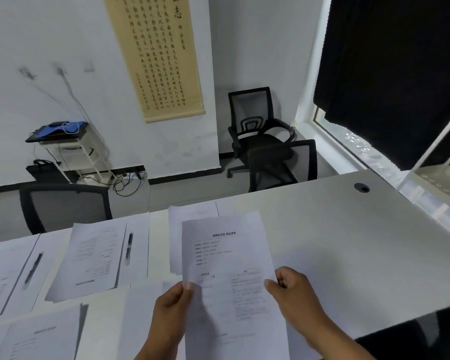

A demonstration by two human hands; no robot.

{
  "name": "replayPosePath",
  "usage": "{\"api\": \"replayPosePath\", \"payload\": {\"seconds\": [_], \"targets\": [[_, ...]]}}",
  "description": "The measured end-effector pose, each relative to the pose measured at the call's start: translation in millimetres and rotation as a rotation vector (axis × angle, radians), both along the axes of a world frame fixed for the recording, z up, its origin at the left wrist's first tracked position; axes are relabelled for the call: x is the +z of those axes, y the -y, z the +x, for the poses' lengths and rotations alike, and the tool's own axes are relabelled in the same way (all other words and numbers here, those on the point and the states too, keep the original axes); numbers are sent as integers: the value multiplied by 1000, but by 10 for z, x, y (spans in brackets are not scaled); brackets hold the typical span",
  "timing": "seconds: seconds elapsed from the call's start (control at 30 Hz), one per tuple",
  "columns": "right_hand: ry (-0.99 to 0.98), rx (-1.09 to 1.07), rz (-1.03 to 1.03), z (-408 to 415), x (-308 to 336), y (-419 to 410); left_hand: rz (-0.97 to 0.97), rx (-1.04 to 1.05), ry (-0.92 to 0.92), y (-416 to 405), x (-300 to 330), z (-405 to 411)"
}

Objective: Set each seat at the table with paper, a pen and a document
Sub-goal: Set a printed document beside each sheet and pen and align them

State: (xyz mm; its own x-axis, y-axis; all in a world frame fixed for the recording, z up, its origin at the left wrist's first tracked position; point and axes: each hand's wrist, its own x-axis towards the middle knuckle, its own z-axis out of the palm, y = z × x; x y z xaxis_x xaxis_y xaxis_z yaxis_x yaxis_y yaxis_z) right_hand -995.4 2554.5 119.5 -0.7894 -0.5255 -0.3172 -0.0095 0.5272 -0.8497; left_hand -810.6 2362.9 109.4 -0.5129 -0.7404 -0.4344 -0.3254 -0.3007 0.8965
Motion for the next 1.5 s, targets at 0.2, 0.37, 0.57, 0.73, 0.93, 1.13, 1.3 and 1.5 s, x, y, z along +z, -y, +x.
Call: {"api": "replayPosePath", "payload": {"seconds": [0.2, 0.37, 0.57, 0.73, 0.93, 1.13, 1.3, 1.5], "targets": [[-12, 36, -15, -629, 65, -687, -94, 54, 58, -775, 162, -485], [-4, 55, -11, -969, 23, -1046, -126, 117, 83, -1192, 193, -776], [7, 47, 23, -1220, -82, -1198, -70, 116, 86, -1299, 137, -1039], [-7, -5, 92, -1466, -204, -1237, 20, 57, 79, -1263, -145, -1365], [1, -53, 218, -1740, -357, -1402, 136, -15, 94, -1281, -468, -1741], [34, -88, 337, -1988, -577, -1724, 112, -62, 242, -1510, -677, -2085], [51, -84, 383, -2224, -774, -1952, 82, -132, 356, -1738, -871, -2319], [44, -62, 428, -2442, -973, -2082, 5, -144, 494, -1988, -1041, -2543]]}}
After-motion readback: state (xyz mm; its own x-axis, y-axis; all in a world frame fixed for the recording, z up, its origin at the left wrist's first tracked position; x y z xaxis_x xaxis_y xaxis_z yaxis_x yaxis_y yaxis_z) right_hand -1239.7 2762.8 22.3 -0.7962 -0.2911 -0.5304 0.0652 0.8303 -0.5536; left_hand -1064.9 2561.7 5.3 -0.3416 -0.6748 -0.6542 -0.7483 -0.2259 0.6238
